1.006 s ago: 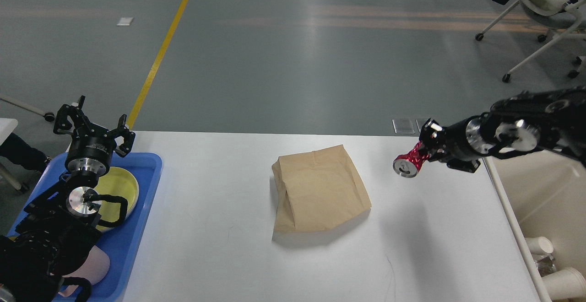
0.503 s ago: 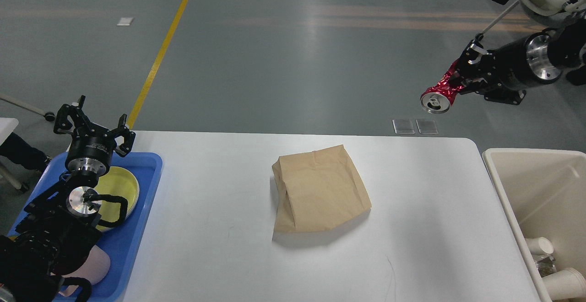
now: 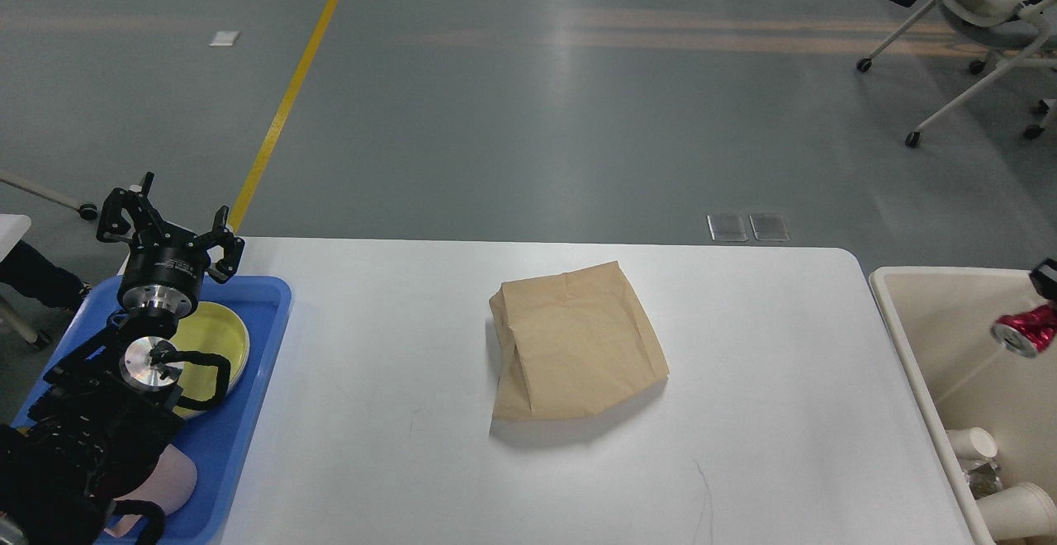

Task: Tidy desktop
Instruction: 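Lift the soda can over the white bin and drop it, then move the right gripper over the folded tan paper bag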

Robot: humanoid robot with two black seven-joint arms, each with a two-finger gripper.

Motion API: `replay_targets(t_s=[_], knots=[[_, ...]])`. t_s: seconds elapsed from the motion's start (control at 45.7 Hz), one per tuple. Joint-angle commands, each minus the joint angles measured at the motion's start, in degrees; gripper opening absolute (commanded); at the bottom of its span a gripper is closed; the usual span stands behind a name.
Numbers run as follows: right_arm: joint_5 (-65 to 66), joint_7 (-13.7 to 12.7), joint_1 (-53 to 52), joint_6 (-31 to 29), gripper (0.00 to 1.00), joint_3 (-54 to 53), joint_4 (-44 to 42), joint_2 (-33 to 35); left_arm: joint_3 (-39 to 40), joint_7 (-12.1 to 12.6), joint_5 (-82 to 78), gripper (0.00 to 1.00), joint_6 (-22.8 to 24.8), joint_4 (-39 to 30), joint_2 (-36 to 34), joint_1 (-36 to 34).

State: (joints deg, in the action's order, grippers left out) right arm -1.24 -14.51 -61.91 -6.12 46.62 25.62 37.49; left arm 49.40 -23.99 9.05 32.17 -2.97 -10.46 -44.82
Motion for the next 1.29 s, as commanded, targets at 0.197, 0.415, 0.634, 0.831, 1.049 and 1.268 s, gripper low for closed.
replay_targets(t_s=[0.197, 0.415, 0.634, 0.831, 1.049, 1.268], knots=[[0.62, 0.18, 10.41, 0.24, 1.00, -0.04, -8.93, -4.35, 0.00, 0.00, 0.00, 0.96, 0.00, 0.07, 0.00, 0.00], [3.78, 0.09, 3.92, -0.55, 1.00, 0.22, -4.54, -7.25, 0.00, 0.00, 0.00, 0.96, 0.00, -0.01, 0.00, 0.00], [13.98, 0.44, -20.94, -0.73, 1.00, 9.00, 18.39, -11.11, 0.00, 0.00, 0.00, 0.96, 0.00, -0.01, 0.00, 0.00], [14.51, 0.62, -41.70, -9.94, 1.00, 12.44, 33.17, -20.69, 0.00, 0.00, 0.00, 0.96, 0.00, -0.01, 0.00, 0.00], [13.72, 0.71, -52.08, -29.02, 1.00, 8.23, 34.05, -32.21, 0.00, 0.00, 0.00, 0.96, 0.00, 0.07, 0.00, 0.00], [13.72, 0.62, -49.80, -32.28, 1.00, -1.09, 33.70, -37.04, 0.00, 0.00, 0.00, 0.96, 0.00, -0.01, 0.00, 0.00]])
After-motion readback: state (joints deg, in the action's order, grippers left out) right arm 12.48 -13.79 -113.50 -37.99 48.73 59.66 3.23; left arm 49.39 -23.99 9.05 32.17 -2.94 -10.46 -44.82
